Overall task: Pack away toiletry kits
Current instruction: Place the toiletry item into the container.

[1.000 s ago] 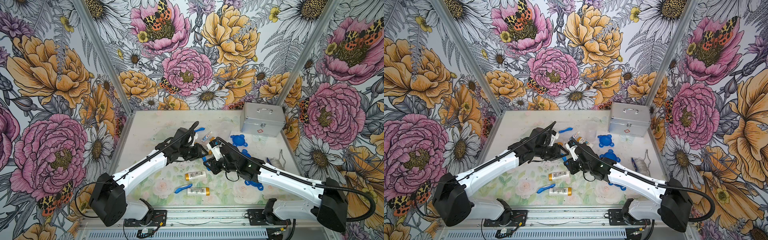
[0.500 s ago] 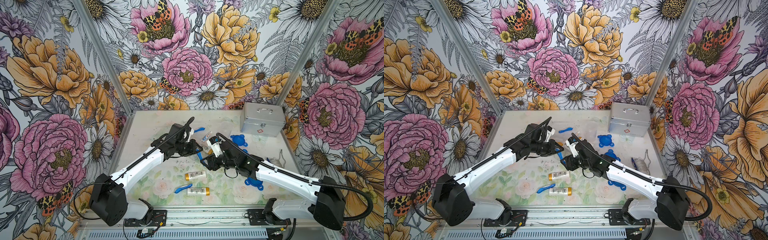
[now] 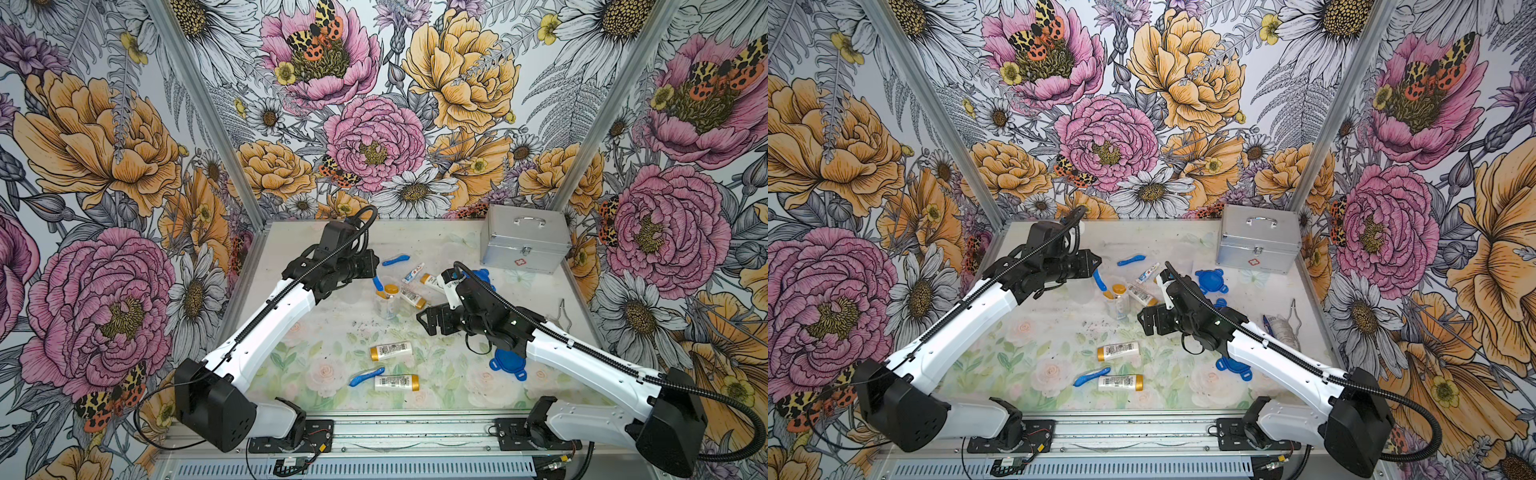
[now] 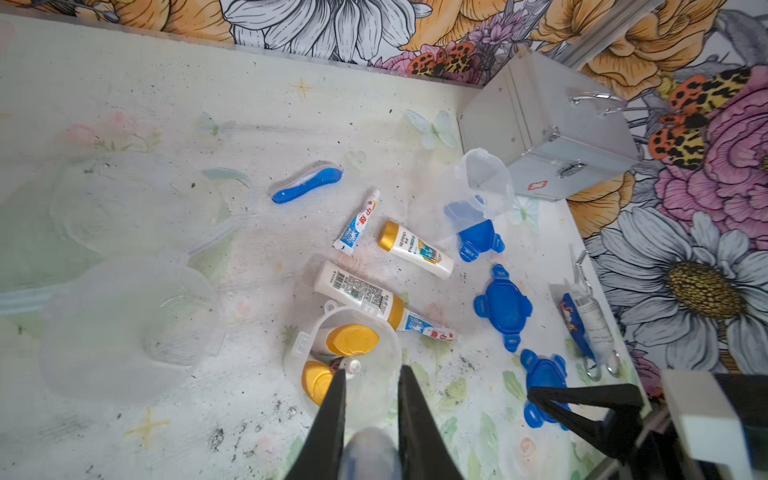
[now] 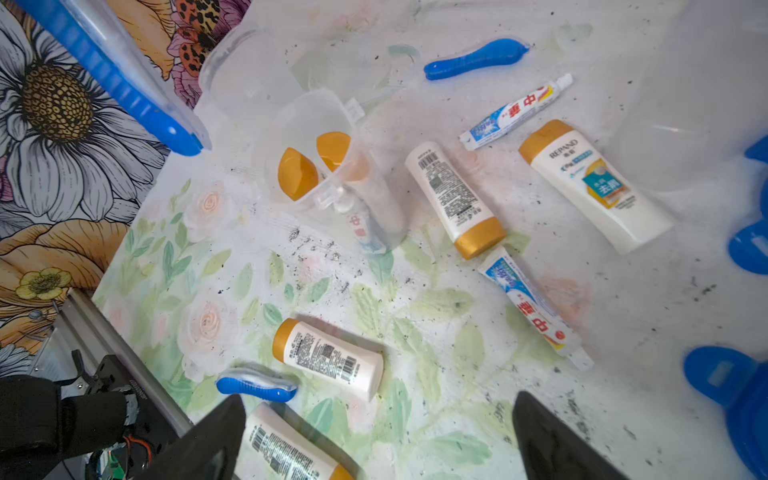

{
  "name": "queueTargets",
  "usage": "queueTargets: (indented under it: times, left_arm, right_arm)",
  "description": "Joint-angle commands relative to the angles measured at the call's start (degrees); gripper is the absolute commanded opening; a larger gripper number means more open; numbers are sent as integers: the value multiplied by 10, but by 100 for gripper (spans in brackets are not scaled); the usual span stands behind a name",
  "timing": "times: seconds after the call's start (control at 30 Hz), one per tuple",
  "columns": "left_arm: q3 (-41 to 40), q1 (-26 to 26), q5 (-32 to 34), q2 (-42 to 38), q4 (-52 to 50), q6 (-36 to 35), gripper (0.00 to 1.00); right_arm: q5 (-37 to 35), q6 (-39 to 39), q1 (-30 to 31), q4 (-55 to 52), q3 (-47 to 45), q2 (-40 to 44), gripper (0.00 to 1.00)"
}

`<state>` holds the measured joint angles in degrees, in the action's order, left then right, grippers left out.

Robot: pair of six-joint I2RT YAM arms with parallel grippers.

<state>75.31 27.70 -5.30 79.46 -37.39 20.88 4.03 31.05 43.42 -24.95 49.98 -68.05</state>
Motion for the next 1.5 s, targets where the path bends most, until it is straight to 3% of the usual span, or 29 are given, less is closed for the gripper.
queueTargets:
  times: [0.0, 0.3, 0.97, 1.07, 1.27, 1.47]
  left_arm:
    - [14, 10, 51, 22, 19, -29, 0]
    - [20, 49, 57, 66, 30, -41, 0]
    - [-27, 76, 99, 119, 64, -65, 0]
    - [-28, 80, 97, 118, 65, -65, 8]
    - [-26, 83, 96, 107, 65, -70, 36]
    - [-32, 82, 95, 84, 65, -70, 41]
  right_arm:
    - [-31, 19, -2, -23, -11, 3, 99]
    - [-85, 51, -17, -96, -26, 23, 99]
    - [-104, 109, -45, -145, -59, 46, 99]
    - [-108, 126, -48, -159, -60, 52, 99]
    - [-131, 142, -54, -223, -45, 56, 99]
    - [-133, 153, -84, -289, -36, 67, 99]
